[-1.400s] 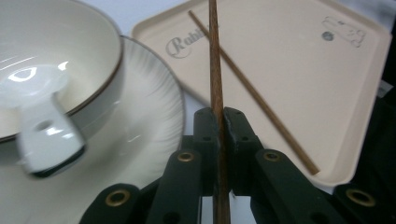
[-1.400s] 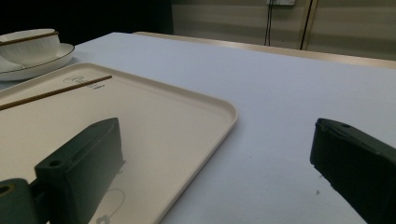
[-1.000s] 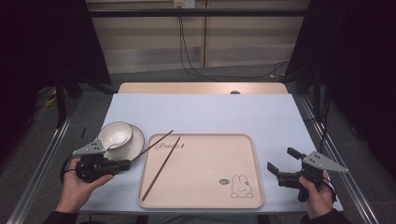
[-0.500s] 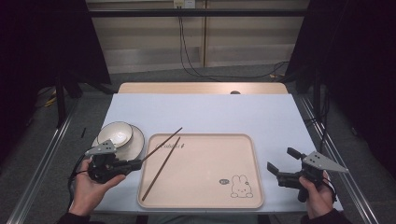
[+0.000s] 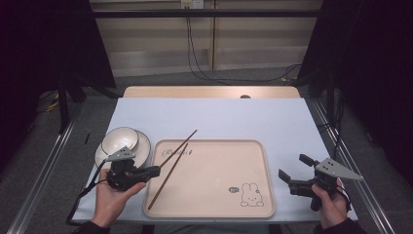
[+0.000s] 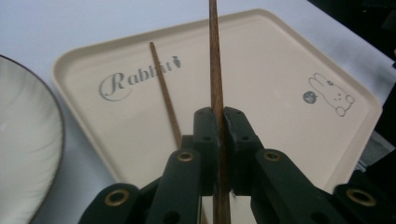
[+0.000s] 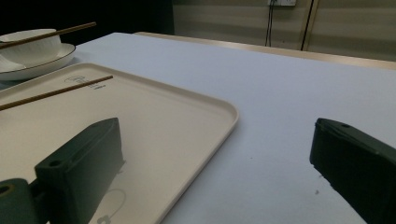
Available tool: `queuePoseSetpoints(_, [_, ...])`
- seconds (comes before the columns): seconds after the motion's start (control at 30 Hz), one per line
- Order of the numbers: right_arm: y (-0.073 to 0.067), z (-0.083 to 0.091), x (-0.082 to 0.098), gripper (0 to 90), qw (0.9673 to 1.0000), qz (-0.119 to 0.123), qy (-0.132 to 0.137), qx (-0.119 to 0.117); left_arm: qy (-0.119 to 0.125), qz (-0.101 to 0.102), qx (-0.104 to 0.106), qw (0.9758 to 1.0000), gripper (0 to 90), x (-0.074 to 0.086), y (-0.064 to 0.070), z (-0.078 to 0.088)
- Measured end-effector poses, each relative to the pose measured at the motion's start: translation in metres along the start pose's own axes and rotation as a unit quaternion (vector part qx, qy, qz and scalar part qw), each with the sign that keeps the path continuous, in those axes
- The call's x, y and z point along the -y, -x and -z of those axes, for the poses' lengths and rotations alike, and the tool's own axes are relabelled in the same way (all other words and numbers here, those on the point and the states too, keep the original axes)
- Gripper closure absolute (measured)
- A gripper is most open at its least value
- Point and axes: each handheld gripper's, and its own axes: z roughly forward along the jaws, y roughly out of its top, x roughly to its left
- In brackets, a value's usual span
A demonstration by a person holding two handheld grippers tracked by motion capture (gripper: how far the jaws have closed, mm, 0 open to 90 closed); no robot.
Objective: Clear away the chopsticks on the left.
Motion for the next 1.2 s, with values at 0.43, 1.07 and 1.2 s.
queuePoseSetpoints(0.43, [0.000, 0.000, 0.000, 2.1, 1.0000, 0.000, 0.000, 0.000, -0.021, 0.044, -0.057, 0.9972, 84.4, 0.004, 0.008, -0.027])
queuePoseSetpoints(1.07, [0.000, 0.000, 0.000, 2.1, 1.0000, 0.001, -0.001, -0.003, -0.067, 0.064, -0.067, 0.9934, 84.3, 0.019, 0.013, -0.054])
queuePoseSetpoints(1.2, [0.000, 0.000, 0.000, 2.1, 1.0000, 0.002, 0.000, -0.002, -0.071, 0.060, -0.067, 0.9934, 84.3, 0.019, 0.013, -0.056])
